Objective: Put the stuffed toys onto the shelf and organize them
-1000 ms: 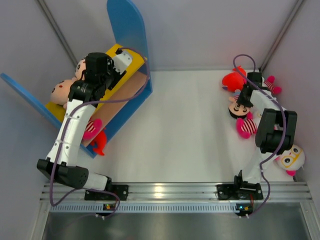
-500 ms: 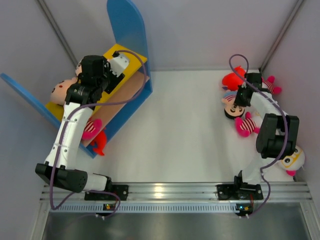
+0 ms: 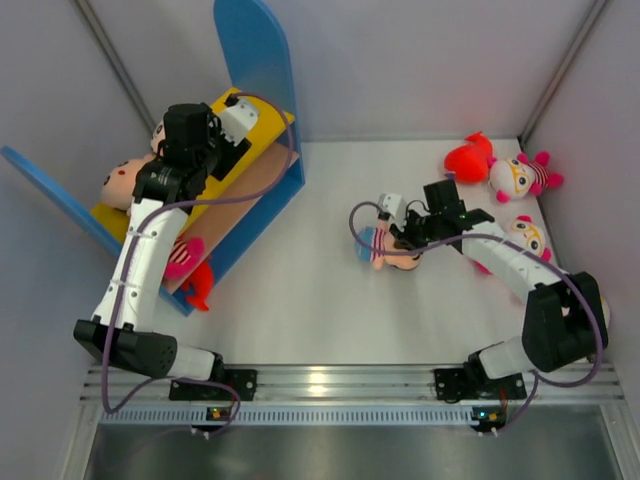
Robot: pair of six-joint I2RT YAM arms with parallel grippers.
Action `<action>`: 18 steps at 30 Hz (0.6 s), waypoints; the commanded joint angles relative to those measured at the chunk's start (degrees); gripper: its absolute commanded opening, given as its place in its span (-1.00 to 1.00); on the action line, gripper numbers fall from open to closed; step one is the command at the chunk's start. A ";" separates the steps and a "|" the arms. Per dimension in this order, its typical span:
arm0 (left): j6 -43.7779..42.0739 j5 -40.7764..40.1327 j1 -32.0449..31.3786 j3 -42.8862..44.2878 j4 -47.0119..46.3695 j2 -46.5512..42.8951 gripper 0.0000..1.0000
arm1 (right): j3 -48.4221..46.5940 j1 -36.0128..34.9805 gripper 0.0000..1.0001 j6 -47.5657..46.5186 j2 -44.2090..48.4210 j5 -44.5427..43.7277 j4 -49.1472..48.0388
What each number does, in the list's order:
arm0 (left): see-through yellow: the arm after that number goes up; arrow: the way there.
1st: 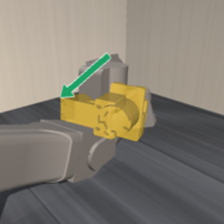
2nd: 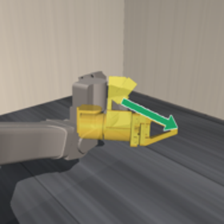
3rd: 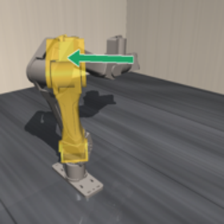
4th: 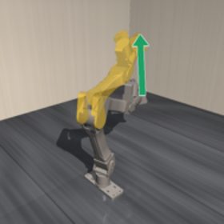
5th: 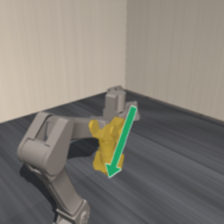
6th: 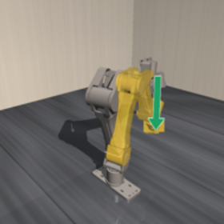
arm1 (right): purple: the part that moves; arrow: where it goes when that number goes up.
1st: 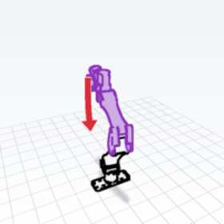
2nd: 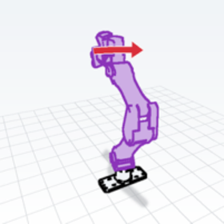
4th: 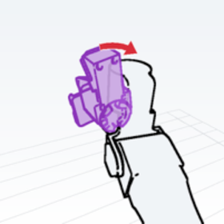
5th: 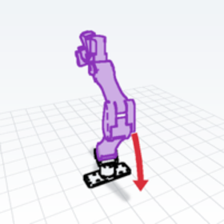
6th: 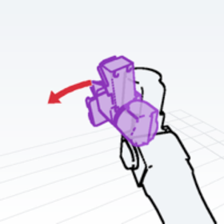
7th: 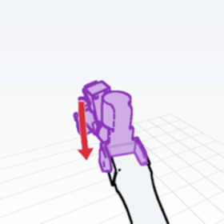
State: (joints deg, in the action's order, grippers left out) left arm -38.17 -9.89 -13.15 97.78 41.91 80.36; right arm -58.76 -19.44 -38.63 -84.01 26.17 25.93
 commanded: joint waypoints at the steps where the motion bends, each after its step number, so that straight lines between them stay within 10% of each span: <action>1: -0.85 -2.24 0.49 1.28 -4.20 1.73 0.41 | 2.51 -2.86 -0.90 -22.97 6.31 7.15 3.15; 8: 0.29 0.92 1.46 -1.35 -4.21 1.56 0.02 | -2.23 -10.00 -0.92 -31.94 1.05 -5.95 19.23; 13: -0.85 0.75 1.63 -2.06 -4.12 -0.02 -1.00 | -1.71 -11.40 -0.93 -32.91 2.26 -5.87 19.25; 18: -4.27 2.15 1.81 -4.96 -3.94 -5.55 -1.00 | -1.62 -12.81 -0.96 -34.84 5.69 -5.61 18.01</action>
State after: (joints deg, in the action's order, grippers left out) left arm -40.23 -9.54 -11.68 94.28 40.12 80.29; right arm -58.39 -30.46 -70.00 -82.13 19.94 43.05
